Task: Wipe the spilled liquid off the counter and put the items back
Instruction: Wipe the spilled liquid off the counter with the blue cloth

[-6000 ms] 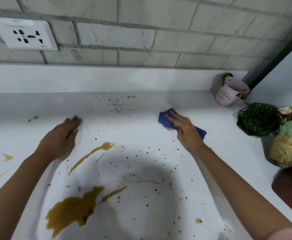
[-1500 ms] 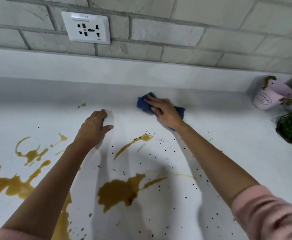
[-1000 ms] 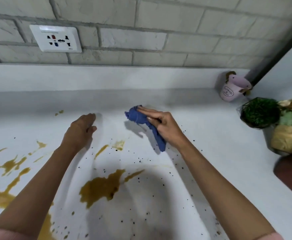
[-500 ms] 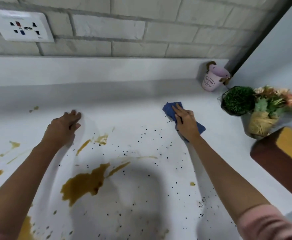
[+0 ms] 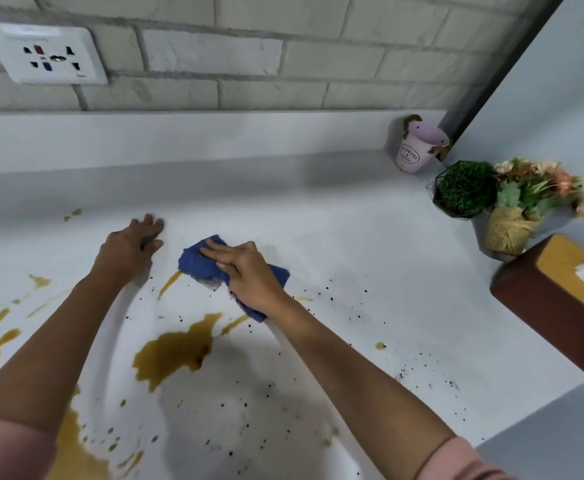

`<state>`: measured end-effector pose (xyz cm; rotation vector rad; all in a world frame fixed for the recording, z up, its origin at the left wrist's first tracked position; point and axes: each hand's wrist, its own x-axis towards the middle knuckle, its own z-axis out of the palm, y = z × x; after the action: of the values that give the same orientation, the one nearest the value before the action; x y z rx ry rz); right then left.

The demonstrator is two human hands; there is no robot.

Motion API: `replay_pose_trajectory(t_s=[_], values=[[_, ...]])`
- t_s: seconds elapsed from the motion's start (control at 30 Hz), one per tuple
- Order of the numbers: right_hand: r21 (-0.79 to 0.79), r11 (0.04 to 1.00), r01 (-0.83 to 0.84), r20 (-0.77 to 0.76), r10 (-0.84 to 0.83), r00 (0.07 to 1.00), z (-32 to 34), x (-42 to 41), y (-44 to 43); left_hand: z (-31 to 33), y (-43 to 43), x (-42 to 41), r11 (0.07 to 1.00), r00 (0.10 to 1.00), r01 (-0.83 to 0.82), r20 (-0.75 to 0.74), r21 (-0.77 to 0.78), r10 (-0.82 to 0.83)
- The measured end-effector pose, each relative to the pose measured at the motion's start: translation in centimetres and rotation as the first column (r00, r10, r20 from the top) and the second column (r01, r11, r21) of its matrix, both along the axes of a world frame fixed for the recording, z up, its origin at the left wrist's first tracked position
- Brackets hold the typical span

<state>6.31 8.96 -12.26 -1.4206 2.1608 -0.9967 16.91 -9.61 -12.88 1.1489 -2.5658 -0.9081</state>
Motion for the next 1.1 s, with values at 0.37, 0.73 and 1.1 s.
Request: replay_pose_trajectory(t_s=[0.37,0.73,1.1], values=[[0.034,0.808,0.588,0.117,-0.588,0.801,4.3,-11.3,17.9,0.2,0.1,0.3,0.999,1.0,0.023,-0.005,-0.042,-0.023],[0.055,0.847,0.529,-0.331,-0.485,0.809,-0.9,-7.1,16.8,0.1,-0.1,0.3,0.996,0.997,0.061,0.05,-0.061,-0.058],[-0.04,0.97,0.241,-0.124,-0.244,0.962,-1.6,5.5,4.2,-0.1,-0.5,0.2,0.996,0.994,0.075,0.08,-0.058,-0.07]])
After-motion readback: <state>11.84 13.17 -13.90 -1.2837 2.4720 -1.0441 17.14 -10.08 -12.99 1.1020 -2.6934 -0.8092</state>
